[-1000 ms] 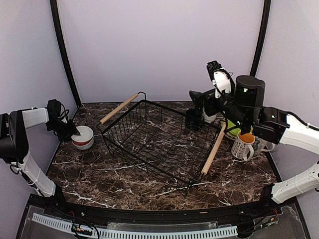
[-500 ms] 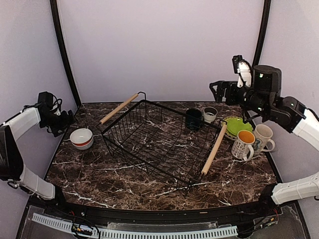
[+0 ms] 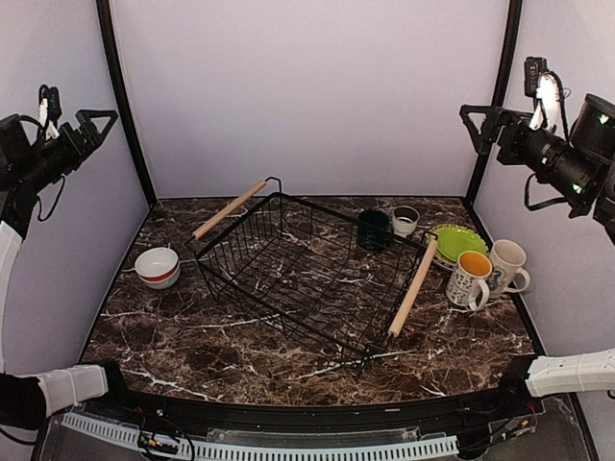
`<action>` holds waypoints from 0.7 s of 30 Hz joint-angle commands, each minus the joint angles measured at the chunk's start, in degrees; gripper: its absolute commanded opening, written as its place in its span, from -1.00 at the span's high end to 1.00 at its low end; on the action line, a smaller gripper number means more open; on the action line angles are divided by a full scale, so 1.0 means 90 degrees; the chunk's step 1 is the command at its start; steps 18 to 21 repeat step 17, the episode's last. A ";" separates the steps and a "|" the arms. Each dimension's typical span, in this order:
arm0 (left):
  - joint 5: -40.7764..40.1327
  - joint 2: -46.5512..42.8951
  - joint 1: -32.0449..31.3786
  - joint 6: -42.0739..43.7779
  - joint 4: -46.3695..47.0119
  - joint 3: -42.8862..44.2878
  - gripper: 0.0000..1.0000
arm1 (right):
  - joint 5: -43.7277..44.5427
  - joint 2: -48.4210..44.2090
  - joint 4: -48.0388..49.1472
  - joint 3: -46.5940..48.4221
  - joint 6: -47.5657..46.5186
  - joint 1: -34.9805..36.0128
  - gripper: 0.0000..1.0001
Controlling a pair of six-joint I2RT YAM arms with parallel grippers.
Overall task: Unload the mixed dishes from the dish rack
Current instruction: Reset both arms
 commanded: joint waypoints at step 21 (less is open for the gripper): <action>0.0477 -0.0791 -0.0079 -0.0301 0.1926 0.0848 -0.98 | -0.0278 -0.0462 0.0003 0.0237 -0.0629 -0.0036 -0.97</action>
